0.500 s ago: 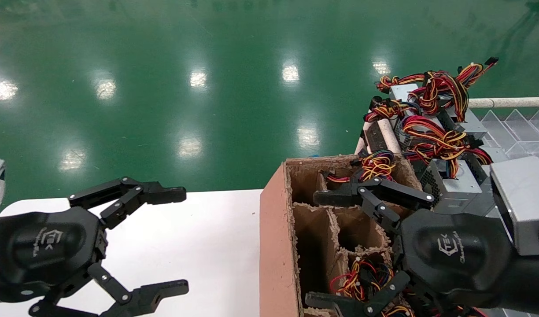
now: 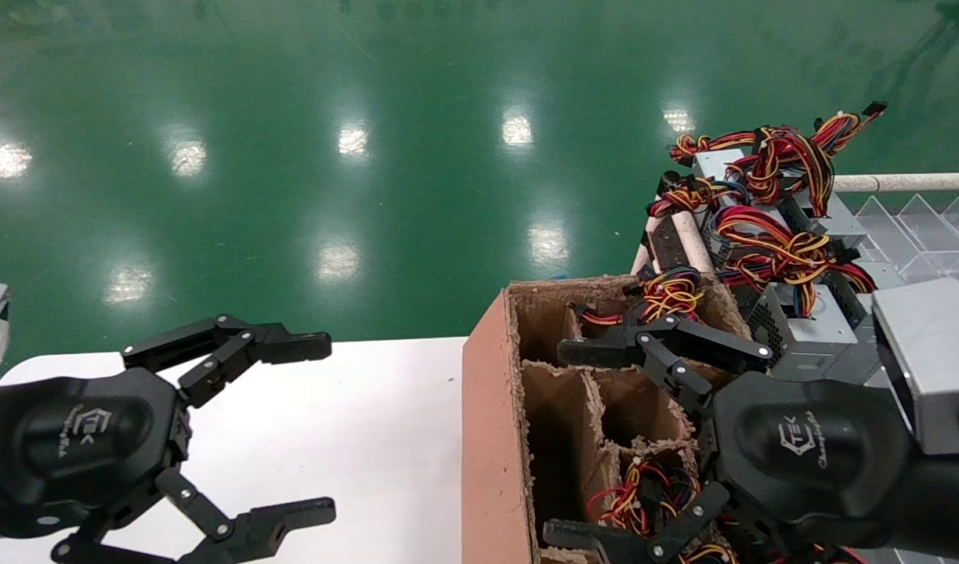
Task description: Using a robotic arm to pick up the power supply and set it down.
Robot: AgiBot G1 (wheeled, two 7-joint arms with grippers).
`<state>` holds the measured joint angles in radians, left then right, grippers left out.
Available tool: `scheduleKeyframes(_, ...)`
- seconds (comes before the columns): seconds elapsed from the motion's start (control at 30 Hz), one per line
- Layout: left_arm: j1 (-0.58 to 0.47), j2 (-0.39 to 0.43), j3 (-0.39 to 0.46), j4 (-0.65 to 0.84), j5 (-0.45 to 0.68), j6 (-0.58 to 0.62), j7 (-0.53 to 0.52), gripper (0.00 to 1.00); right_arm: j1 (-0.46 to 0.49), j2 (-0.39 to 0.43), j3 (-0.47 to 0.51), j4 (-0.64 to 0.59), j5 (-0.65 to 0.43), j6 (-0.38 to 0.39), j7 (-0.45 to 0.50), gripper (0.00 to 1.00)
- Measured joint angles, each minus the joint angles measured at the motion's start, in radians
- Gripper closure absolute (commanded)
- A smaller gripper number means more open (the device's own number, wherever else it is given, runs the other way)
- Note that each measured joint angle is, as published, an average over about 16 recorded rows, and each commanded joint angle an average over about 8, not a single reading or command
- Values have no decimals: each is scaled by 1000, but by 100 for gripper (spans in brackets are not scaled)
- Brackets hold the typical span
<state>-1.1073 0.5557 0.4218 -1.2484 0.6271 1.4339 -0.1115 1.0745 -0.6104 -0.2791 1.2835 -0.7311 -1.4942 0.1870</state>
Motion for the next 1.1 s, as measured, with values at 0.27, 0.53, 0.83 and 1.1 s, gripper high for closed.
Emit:
scheduleKeyframes(0.27, 0, 0, 0, 0, 0, 0, 0, 99, 0, 0, 0, -1, 0, 1, 0, 0)
scheduleKeyframes(0.53, 0, 0, 0, 0, 0, 0, 0, 100, 5, 7, 12, -38, -34, 54, -26, 0)
scheduleKeyframes(0.83, 0, 0, 0, 0, 0, 0, 0, 100, 21, 16, 19, -134, -150, 213, -66, 0)
scheduleKeyframes(1.1, 0, 0, 0, 0, 0, 0, 0, 100, 45, -5, -21, -230, -256, 303, -40, 37)
